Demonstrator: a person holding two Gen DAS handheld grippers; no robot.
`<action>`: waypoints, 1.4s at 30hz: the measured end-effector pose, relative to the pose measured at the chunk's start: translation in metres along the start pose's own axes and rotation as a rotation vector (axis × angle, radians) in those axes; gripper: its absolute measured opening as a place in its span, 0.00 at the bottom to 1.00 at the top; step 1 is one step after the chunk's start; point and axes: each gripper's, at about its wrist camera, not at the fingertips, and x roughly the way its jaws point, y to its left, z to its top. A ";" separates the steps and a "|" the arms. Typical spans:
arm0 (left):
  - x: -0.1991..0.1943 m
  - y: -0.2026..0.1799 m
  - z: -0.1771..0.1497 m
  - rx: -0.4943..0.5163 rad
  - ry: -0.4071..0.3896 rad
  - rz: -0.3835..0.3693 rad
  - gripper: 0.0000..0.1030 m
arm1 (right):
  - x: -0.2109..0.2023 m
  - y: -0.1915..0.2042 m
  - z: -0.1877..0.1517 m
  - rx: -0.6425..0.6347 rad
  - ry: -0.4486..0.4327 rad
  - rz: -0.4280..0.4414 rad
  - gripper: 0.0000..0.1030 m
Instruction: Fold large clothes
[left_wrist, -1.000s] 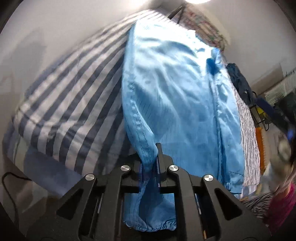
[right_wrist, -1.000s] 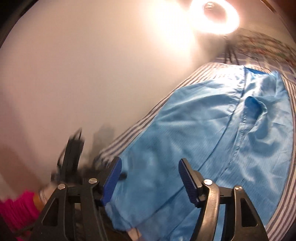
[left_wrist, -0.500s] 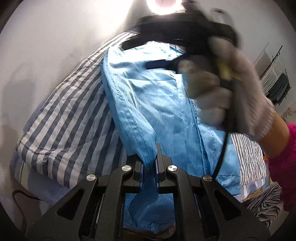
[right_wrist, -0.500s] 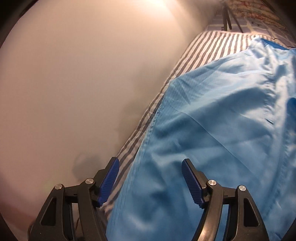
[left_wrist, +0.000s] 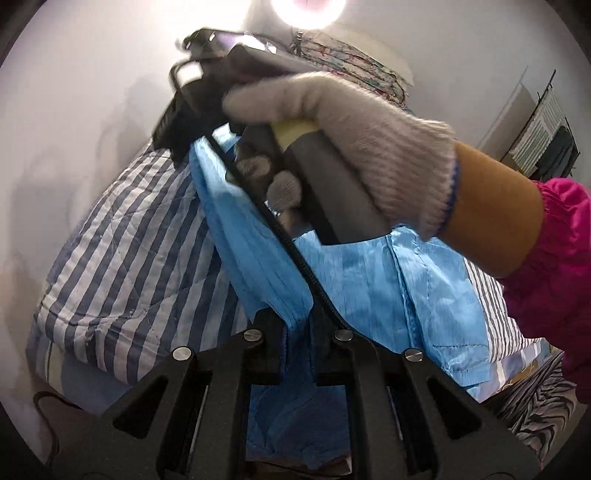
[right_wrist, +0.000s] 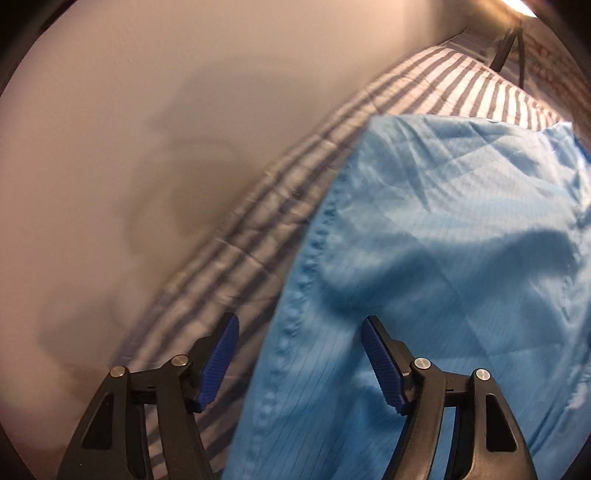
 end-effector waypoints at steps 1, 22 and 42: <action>0.001 -0.001 0.000 0.003 -0.001 0.001 0.06 | 0.003 -0.001 -0.001 -0.003 0.009 -0.013 0.55; -0.003 -0.102 0.001 0.276 -0.036 -0.059 0.06 | -0.090 -0.177 -0.095 0.331 -0.336 0.394 0.00; 0.036 -0.182 -0.040 0.505 0.134 -0.123 0.06 | -0.136 -0.313 -0.197 0.527 -0.433 0.238 0.73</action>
